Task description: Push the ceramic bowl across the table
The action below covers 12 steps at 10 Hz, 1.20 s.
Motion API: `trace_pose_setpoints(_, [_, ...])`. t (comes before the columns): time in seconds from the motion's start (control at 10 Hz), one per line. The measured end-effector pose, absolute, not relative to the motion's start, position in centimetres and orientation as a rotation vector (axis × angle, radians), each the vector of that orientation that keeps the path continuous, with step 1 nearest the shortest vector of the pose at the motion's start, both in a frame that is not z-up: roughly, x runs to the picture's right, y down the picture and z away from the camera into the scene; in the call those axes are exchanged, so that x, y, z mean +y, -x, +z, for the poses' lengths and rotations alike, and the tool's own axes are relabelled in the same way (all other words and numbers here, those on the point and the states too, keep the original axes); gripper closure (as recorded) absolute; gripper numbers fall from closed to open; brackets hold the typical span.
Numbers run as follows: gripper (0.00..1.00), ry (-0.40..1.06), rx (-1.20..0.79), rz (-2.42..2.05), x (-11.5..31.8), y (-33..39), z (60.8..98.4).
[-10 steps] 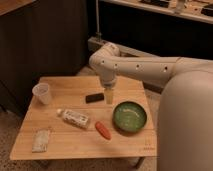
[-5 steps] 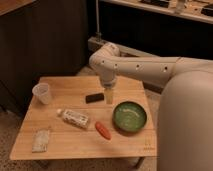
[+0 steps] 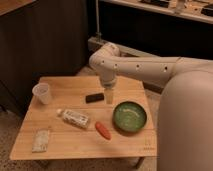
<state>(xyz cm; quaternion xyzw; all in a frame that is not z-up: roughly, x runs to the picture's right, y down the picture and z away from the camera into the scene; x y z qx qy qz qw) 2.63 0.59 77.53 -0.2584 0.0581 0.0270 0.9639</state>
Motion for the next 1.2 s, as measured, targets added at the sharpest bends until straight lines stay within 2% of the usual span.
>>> trace_pose_setpoints(0.4, [0.2,0.523,0.113,0.057,0.6,-2.7,77.6])
trace_pose_setpoints(1.0, [0.2,0.519,0.062,0.129,0.5,-9.7,79.6])
trace_pose_setpoints(1.2, [0.2,0.527,0.053,0.161,3.0,-11.6,81.0])
